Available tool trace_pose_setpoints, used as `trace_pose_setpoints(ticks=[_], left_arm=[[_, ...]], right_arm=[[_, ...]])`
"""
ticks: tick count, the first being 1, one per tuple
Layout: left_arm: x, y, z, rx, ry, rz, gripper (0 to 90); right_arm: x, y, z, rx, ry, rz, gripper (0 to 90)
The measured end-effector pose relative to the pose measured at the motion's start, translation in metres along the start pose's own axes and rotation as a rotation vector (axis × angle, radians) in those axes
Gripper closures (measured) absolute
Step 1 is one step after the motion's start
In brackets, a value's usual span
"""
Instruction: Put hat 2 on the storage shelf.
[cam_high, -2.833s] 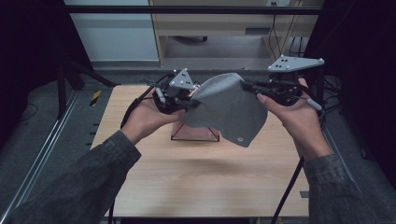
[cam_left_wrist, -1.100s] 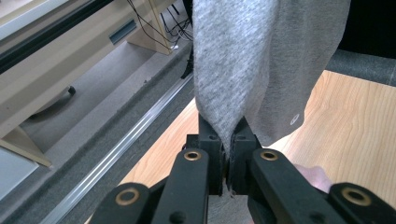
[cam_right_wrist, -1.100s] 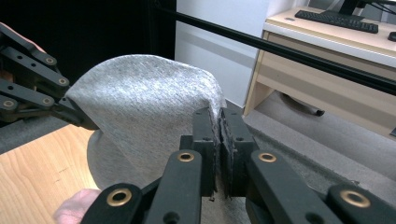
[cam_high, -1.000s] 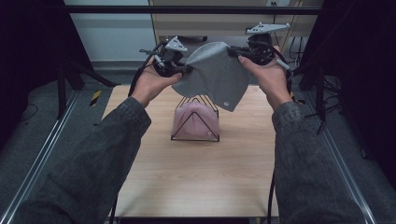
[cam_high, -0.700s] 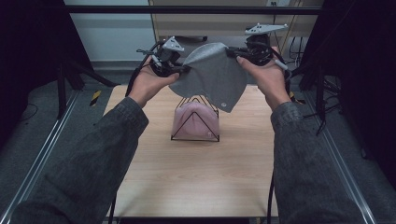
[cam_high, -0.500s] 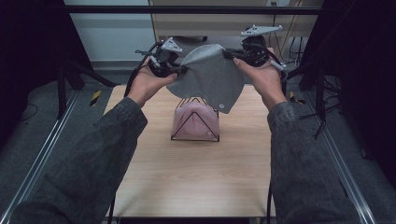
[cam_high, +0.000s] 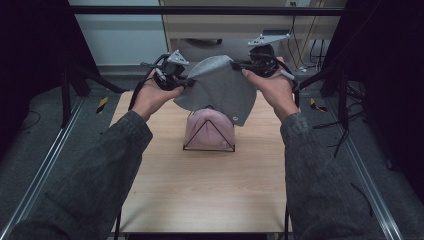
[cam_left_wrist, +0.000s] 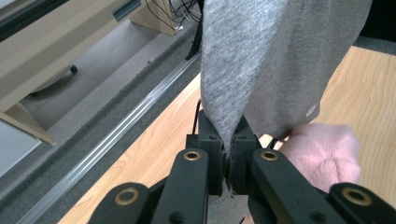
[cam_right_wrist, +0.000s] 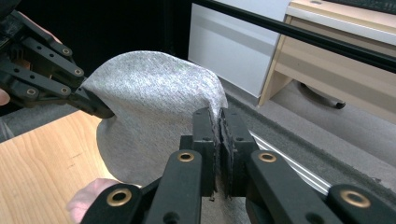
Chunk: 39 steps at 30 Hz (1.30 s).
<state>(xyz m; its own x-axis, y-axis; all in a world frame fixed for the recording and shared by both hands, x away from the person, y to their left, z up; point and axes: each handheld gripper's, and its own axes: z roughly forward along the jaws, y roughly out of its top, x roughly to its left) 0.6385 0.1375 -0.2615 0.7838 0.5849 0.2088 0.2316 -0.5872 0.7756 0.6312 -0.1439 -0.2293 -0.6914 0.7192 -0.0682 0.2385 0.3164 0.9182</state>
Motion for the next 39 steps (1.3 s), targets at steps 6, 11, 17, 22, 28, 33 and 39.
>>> trace_pose_setpoints(ticks=[6,11,17,22,28,33,39], left_arm=[[0.002,-0.007,-0.004,-0.017,0.021,-0.032,87.2],[0.004,-0.014,-0.002,0.013,0.006,-0.036,87.2],[0.002,-0.018,0.000,0.022,0.000,-0.035,87.1],[0.002,-0.021,0.001,0.025,-0.005,-0.039,87.0],[0.001,-0.026,0.002,0.029,-0.006,-0.045,86.7],[-0.002,-0.032,0.007,0.037,-0.012,-0.048,86.7],[-0.006,-0.042,0.016,0.050,-0.019,-0.057,86.7]], right_arm=[[0.005,-0.001,0.004,0.007,0.017,-0.002,86.0],[0.009,-0.006,0.011,0.031,0.026,-0.005,86.1],[0.009,-0.008,0.016,0.044,0.028,0.004,86.1],[0.010,-0.009,0.018,0.052,0.031,0.001,86.1],[0.012,-0.010,0.020,0.061,0.041,-0.001,86.0],[0.014,-0.013,0.022,0.072,0.049,-0.009,86.0],[0.017,-0.023,0.026,0.101,0.056,-0.012,86.0]])
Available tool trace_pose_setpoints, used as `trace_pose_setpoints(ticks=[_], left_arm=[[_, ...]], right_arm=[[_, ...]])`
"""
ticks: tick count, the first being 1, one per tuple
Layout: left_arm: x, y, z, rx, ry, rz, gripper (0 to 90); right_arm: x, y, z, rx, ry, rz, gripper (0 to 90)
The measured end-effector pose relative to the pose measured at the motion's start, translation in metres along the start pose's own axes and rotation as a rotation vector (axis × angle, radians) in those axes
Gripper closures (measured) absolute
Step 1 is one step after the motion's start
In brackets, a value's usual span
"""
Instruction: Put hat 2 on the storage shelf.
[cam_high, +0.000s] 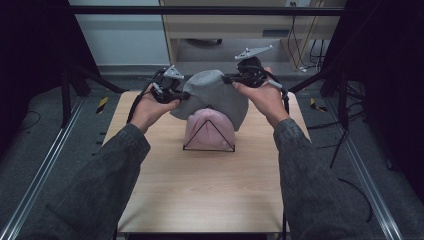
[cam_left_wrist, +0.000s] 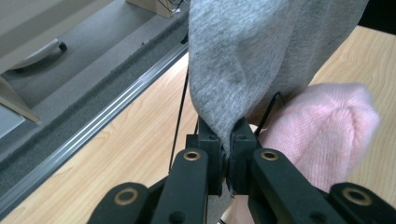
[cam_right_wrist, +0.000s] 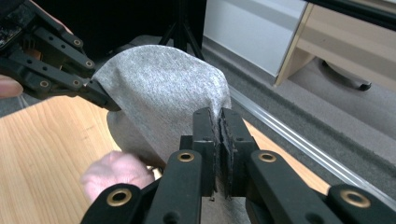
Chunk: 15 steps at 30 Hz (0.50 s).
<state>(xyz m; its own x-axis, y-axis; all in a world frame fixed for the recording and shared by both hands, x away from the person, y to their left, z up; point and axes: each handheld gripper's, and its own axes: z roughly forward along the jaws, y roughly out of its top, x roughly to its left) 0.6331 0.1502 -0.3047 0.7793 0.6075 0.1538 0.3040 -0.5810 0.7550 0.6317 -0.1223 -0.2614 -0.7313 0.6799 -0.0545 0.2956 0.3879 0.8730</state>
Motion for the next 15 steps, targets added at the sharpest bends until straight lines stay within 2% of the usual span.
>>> trace_pose_setpoints(ticks=[15], left_arm=[[-0.005,-0.022,0.019,0.024,-0.015,-0.029,86.7]], right_arm=[[0.004,-0.021,0.016,0.063,0.009,-0.006,86.0]])
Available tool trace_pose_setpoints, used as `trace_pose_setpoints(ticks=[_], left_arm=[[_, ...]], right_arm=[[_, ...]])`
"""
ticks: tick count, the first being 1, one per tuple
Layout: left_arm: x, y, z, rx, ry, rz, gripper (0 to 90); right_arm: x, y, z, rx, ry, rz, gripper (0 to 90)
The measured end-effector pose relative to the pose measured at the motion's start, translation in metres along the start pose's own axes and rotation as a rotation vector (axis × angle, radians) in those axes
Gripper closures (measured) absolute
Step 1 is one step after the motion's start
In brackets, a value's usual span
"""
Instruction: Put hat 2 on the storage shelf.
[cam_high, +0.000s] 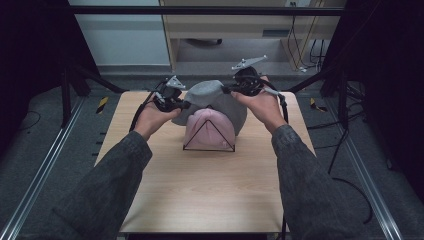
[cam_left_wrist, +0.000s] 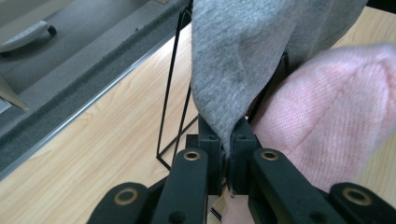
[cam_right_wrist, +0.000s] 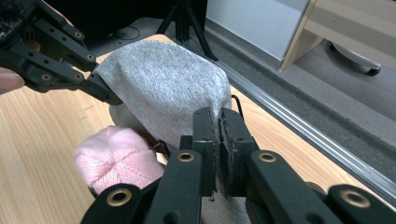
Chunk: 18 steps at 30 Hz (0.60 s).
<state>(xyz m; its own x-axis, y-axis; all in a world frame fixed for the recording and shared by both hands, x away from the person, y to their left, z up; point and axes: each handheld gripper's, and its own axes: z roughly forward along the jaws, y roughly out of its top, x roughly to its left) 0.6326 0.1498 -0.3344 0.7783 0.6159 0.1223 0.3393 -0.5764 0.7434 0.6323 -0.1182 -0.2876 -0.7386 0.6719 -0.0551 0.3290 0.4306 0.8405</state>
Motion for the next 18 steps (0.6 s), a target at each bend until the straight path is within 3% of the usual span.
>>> trace_pose_setpoints(ticks=[7,18], left_arm=[[0.000,-0.009,0.008,0.011,-0.006,-0.010,86.6],[0.001,-0.022,0.014,0.010,-0.010,-0.035,86.4]], right_arm=[[0.002,-0.010,0.010,0.025,0.003,0.002,85.9],[0.007,-0.012,0.018,0.048,0.011,-0.005,85.8]])
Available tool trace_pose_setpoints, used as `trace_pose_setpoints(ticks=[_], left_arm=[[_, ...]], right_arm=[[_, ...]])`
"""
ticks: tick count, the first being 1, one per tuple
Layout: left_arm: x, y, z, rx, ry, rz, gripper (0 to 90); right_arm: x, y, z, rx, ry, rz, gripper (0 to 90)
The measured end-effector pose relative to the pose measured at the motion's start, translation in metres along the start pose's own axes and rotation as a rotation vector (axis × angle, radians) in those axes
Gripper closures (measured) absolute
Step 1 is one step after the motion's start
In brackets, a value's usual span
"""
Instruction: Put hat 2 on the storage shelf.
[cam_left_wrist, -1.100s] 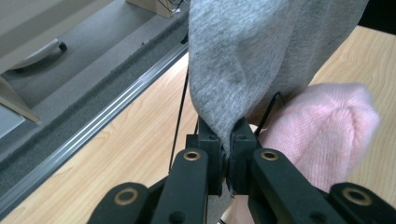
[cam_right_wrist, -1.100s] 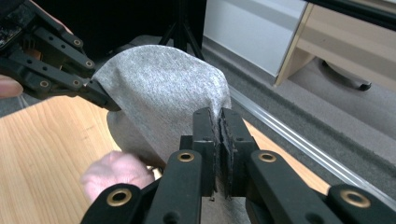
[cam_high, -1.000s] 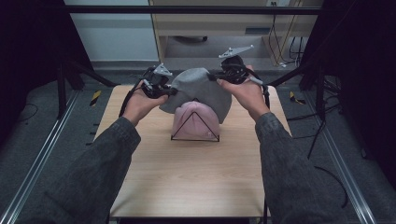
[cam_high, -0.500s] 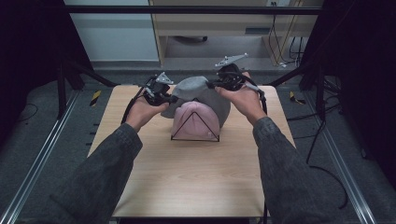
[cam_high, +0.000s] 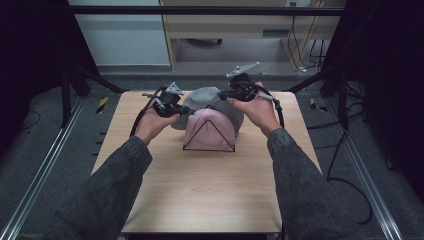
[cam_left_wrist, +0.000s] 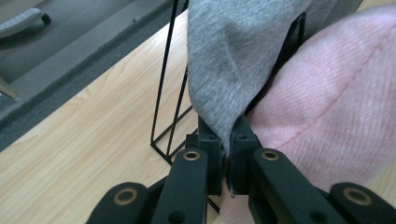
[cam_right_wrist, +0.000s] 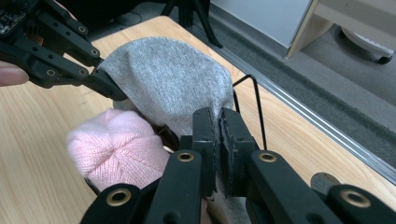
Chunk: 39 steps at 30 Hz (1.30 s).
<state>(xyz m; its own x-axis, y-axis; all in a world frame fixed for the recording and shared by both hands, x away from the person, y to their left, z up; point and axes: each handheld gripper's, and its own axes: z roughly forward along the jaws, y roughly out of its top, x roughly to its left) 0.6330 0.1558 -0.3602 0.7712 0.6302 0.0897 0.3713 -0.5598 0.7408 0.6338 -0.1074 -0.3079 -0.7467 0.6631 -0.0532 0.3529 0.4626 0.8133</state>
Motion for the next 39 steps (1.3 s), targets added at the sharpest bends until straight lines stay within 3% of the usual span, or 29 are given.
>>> trace_pose_setpoints(ticks=[11,30,39], left_arm=[[-0.002,-0.017,0.007,0.024,-0.004,-0.015,86.1],[0.001,-0.025,0.017,0.027,0.003,-0.039,84.8],[0.004,-0.030,0.020,0.033,0.009,-0.044,83.6]], right_arm=[[0.004,-0.011,0.014,0.043,0.003,0.014,85.6],[0.011,-0.017,0.022,0.076,-0.021,0.027,84.2],[0.014,-0.015,0.021,0.066,-0.035,0.026,69.4]])
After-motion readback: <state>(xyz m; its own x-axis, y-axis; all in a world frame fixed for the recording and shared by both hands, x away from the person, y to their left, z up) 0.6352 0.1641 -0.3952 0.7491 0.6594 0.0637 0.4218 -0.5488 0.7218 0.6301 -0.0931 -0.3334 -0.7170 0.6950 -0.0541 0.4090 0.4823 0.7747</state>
